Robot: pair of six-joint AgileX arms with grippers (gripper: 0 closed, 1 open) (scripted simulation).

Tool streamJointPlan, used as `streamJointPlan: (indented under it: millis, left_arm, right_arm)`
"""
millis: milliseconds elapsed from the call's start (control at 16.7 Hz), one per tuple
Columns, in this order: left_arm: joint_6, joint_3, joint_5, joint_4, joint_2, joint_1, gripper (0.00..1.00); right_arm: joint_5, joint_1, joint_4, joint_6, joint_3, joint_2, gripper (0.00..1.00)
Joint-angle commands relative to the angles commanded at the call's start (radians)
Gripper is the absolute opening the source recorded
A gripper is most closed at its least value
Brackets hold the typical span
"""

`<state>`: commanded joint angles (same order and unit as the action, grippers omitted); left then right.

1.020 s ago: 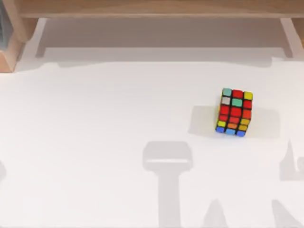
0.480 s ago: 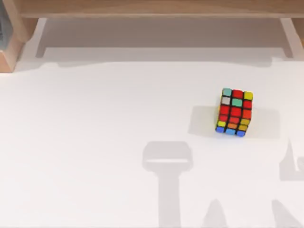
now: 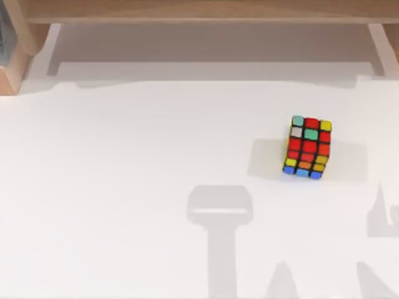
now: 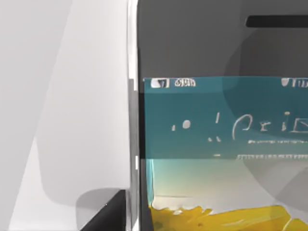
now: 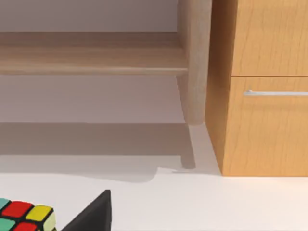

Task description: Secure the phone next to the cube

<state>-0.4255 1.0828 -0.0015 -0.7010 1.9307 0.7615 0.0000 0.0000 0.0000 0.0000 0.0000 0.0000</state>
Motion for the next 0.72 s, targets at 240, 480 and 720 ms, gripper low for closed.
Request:
streamJointPlan:
  millis: [240,480,720]
  left_arm:
    - [0.000,0.000,0.000,0.000,0.000,0.000,0.40]
    - [0.000,0.000,0.000,0.000,0.000,0.000,0.10]
    - [0.000,0.000,0.000,0.000,0.000,0.000,0.00]
  right_arm:
    - [0.000,0.000,0.000,0.000,0.000,0.000,1.00]
    - [0.000,0.000,0.000,0.000,0.000,0.000,1.00]
    - [0.000,0.000,0.000,0.000,0.000,0.000,1.00]
